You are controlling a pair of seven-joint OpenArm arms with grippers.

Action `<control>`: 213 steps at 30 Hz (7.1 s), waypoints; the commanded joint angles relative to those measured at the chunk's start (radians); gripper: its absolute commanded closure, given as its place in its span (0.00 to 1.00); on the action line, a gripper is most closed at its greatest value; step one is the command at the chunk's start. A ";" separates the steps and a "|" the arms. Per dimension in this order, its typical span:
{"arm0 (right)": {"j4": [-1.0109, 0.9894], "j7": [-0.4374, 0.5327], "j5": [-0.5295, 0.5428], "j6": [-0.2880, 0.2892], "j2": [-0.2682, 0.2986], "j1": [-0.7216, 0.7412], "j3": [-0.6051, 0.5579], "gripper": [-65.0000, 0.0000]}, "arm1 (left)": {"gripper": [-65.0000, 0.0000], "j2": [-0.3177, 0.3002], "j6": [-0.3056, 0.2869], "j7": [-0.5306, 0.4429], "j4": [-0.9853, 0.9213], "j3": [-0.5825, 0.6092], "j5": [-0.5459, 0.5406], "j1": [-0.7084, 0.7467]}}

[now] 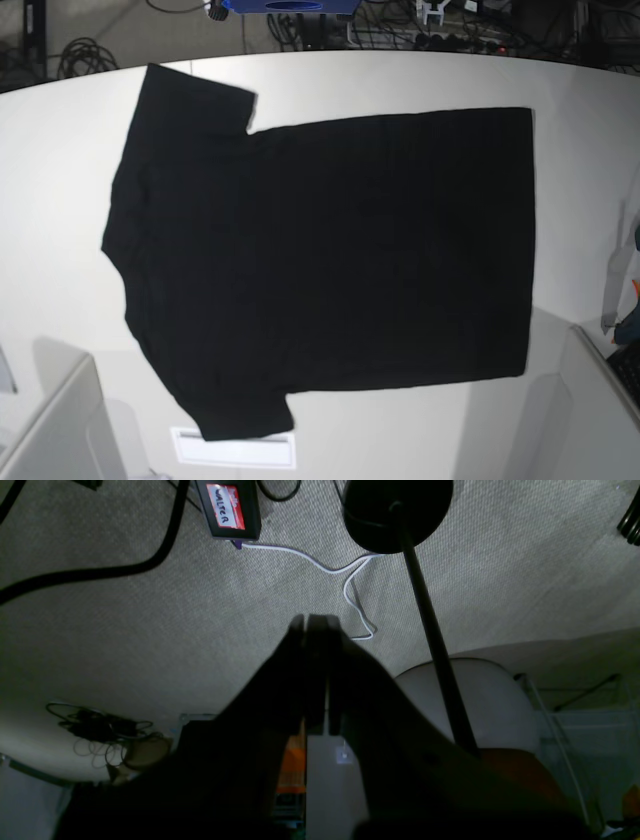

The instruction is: Fold the T-shirt properly

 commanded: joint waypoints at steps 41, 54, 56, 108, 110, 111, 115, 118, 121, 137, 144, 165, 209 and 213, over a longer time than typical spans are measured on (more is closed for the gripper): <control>1.775 -0.352 0.194 -0.010 -0.110 -0.547 0.583 1.00 | 1.00 -0.175 0.005 0.016 1.627 -0.355 -0.062 0.938; 1.697 -0.793 0.551 0.411 -0.114 -0.190 0.885 0.39 | 0.56 -0.163 -0.015 0.263 1.635 -0.517 -0.455 0.767; 1.649 -0.885 0.554 0.431 -0.113 -0.116 0.953 0.39 | 0.45 -0.160 -0.102 0.263 1.633 -0.568 -0.507 0.747; 1.470 -0.957 0.549 0.552 -0.084 -0.135 0.750 1.00 | 1.00 -0.062 -0.326 0.797 1.363 -0.781 -0.600 0.240; 1.528 -0.957 0.551 0.552 -0.085 -0.158 0.752 1.00 | 1.00 -0.071 -0.328 0.824 1.405 -0.803 -0.600 0.275; 1.563 -0.957 0.549 0.552 -0.085 -0.168 0.752 1.00 | 1.00 -0.074 -0.329 0.834 1.431 -0.821 -0.604 0.293; 1.694 -0.957 0.553 0.552 -0.091 -0.228 0.749 1.00 | 1.00 -0.077 -0.329 0.841 1.532 -0.886 -0.604 0.364; 1.749 -0.957 0.557 0.553 -0.093 -0.262 0.749 1.00 | 1.00 -0.075 -0.329 0.841 1.603 -0.928 -0.604 0.402; 1.761 -0.958 0.566 0.555 -0.094 -0.265 0.746 1.00 | 1.00 -0.075 -0.329 0.841 1.653 -0.941 -0.619 0.427; 1.756 -1.165 0.703 0.512 -0.041 0.102 0.746 1.00 | 1.00 -0.082 -0.151 1.028 1.641 -0.958 -0.923 0.223; 1.672 -1.173 0.614 0.466 -0.042 0.238 0.660 1.00 | 1.00 -0.083 -0.124 1.030 1.639 -0.958 -0.921 0.132; 1.327 -1.080 0.505 0.466 -0.016 0.471 0.566 1.00 | 1.00 -0.147 0.004 1.030 1.434 -0.797 -0.737 -0.202; 1.672 -0.886 0.533 0.309 -0.162 0.005 0.842 0.44 | 0.25 -0.069 -0.004 0.921 1.300 -0.975 -0.740 -0.077; 1.560 -0.882 0.642 0.305 -0.160 0.005 0.868 0.44 | 0.25 -0.071 -0.004 0.921 1.236 -0.973 -0.739 -0.123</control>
